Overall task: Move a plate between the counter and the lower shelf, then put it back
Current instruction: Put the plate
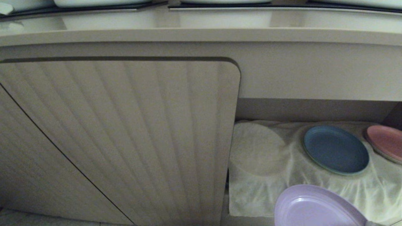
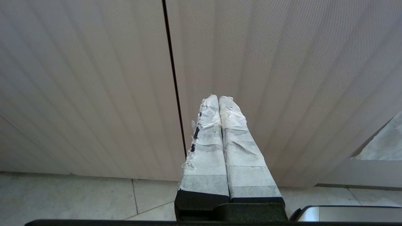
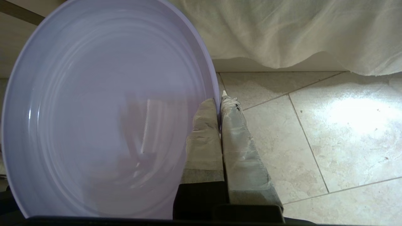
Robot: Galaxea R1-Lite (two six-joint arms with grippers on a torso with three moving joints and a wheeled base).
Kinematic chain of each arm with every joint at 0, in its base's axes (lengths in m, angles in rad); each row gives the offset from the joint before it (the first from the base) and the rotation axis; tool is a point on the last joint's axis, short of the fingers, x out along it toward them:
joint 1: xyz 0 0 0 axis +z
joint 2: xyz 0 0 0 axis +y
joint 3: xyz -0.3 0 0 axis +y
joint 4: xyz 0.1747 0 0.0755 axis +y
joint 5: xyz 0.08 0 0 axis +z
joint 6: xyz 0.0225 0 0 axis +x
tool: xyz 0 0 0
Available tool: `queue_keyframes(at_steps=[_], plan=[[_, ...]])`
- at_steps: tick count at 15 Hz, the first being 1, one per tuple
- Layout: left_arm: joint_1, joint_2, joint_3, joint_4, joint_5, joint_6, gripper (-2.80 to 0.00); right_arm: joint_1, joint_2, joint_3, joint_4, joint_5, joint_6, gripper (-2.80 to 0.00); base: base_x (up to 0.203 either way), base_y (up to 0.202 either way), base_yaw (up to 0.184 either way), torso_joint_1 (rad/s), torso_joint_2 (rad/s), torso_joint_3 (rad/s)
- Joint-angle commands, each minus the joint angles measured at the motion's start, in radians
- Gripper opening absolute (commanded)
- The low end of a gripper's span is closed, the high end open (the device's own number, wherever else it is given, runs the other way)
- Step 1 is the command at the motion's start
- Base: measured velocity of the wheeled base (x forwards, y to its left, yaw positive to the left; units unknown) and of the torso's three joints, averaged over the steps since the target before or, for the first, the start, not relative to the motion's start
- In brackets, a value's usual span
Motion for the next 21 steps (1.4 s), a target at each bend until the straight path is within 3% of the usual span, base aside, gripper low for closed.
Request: queue_keyframes(at_steps=[1, 21], plan=[[0.000, 0.000, 0.000, 0.000, 0.000, 0.000, -2.80, 0.002, -0.005, 0.000, 0.000, 0.003, 0.002, -2.80, 0.000, 0.000, 0.000, 0.000, 0.00, 0.000], [0.000, 0.000, 0.000, 0.000, 0.000, 0.000, -2.80, 0.012, -0.014, -0.001, 0.000, 0.004, 0.005, -2.80, 0.000, 0.000, 0.000, 0.000, 0.00, 0.000]])
